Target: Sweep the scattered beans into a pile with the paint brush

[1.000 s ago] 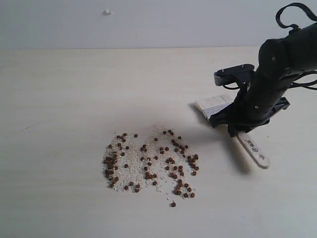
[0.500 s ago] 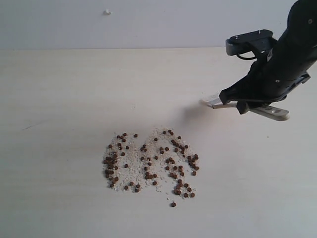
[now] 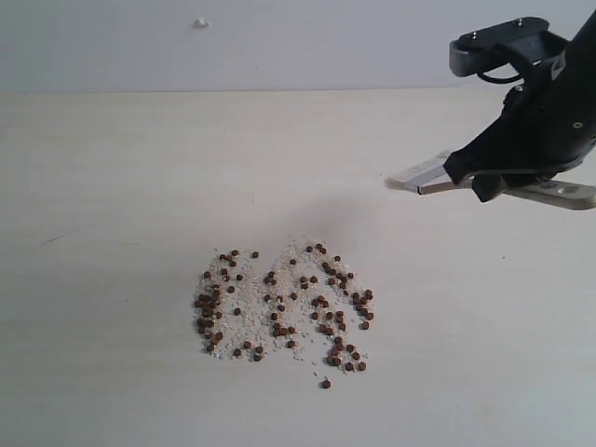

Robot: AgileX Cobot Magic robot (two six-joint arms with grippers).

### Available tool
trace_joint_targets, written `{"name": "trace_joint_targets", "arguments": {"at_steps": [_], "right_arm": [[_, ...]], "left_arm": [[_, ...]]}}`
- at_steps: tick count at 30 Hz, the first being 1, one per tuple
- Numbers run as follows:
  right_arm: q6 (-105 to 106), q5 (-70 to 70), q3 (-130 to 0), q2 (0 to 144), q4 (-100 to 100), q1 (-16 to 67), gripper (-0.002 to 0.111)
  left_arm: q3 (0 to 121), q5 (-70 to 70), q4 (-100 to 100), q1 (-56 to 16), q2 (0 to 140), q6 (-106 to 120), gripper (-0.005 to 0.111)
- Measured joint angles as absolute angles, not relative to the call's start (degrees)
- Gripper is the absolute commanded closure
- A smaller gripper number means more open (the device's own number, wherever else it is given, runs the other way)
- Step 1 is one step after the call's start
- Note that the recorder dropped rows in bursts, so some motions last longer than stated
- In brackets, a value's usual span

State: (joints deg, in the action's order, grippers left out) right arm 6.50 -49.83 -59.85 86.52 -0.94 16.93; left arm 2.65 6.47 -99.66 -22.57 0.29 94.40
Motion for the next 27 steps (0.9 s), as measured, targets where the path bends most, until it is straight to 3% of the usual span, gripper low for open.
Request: {"name": "trace_joint_targets", "arguments": {"at_steps": [13, 27], "right_arm": [[21.49, -59.6, -59.85, 70.56, -18.59, 16.93, 0.108], [25.23, -62.73, -59.85, 67.3, -24.57, 16.93, 0.108]], "left_arm": [[2.65, 6.47, -99.66, -22.57, 0.29, 94.4, 0.107], [2.65, -2.02, -99.66, -22.57, 0.29, 94.4, 0.107]]}}
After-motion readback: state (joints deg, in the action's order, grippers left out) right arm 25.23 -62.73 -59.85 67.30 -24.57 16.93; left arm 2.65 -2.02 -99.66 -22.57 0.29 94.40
